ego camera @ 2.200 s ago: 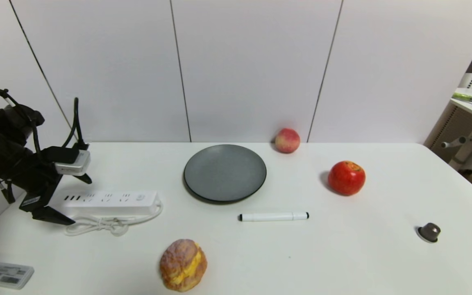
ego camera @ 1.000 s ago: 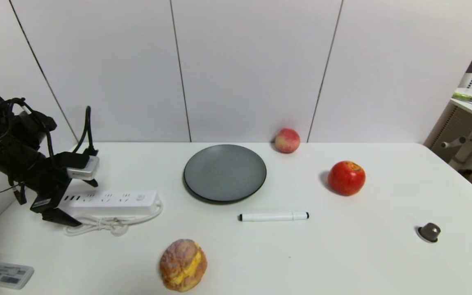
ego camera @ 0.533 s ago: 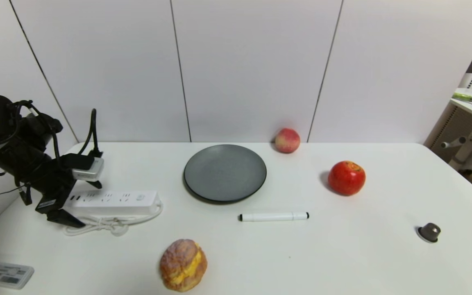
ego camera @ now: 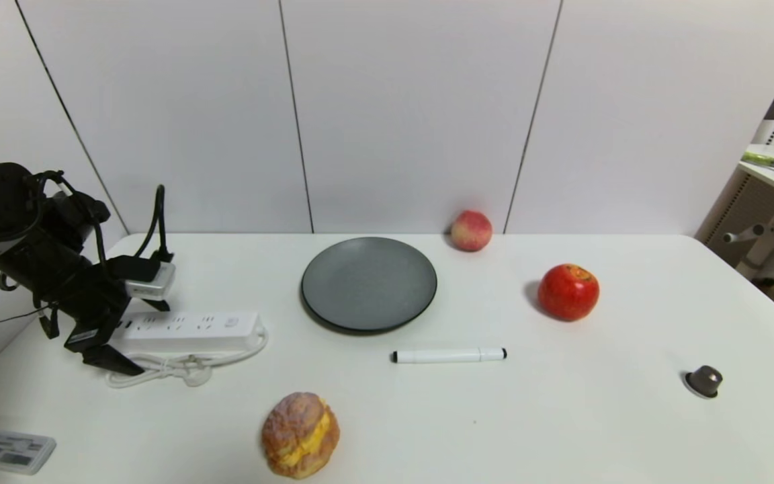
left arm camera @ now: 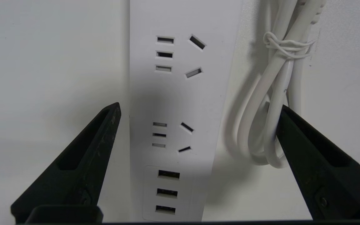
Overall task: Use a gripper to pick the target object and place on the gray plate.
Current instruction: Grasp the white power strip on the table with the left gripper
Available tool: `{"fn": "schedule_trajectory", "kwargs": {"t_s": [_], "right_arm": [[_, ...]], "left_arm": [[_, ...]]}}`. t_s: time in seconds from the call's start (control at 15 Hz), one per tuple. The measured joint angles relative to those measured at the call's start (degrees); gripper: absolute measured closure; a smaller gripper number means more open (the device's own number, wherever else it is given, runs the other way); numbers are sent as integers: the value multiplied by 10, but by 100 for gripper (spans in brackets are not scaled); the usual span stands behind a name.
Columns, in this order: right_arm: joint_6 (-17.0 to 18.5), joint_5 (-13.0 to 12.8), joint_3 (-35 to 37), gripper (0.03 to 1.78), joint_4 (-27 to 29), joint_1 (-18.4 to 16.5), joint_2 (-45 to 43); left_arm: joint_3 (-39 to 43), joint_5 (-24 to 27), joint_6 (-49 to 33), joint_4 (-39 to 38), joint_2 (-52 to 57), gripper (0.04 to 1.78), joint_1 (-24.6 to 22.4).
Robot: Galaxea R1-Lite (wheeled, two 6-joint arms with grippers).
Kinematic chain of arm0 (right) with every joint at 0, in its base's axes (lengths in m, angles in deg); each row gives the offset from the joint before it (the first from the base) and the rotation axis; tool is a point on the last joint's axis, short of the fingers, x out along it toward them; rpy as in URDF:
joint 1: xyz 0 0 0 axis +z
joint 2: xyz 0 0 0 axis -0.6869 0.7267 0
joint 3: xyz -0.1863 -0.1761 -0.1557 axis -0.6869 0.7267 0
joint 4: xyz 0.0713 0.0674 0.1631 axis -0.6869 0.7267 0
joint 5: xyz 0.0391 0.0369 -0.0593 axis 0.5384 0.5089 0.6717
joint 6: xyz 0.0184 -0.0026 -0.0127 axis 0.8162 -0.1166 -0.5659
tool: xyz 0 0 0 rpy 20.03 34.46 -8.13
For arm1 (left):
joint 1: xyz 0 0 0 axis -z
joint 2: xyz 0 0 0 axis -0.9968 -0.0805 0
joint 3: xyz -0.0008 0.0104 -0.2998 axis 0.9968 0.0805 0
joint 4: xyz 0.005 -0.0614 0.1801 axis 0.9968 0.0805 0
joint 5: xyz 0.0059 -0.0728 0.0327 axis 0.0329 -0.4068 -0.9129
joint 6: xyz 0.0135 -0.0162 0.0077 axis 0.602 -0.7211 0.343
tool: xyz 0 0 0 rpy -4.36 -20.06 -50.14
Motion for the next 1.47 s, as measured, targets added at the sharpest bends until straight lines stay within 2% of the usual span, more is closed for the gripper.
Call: {"fn": "schedule_trajectory", "kwargs": {"t_s": [1.07,1.33,1.47], "right_arm": [[0,0,0,10,0,0,0],[0,0,0,10,0,0,0],[0,0,0,10,0,0,0]], "left_arm": [[-3,1,1,2,-3,13,3],[-3,1,1,2,-1,72,5],[-3,2,1,3,1,84,5]]}}
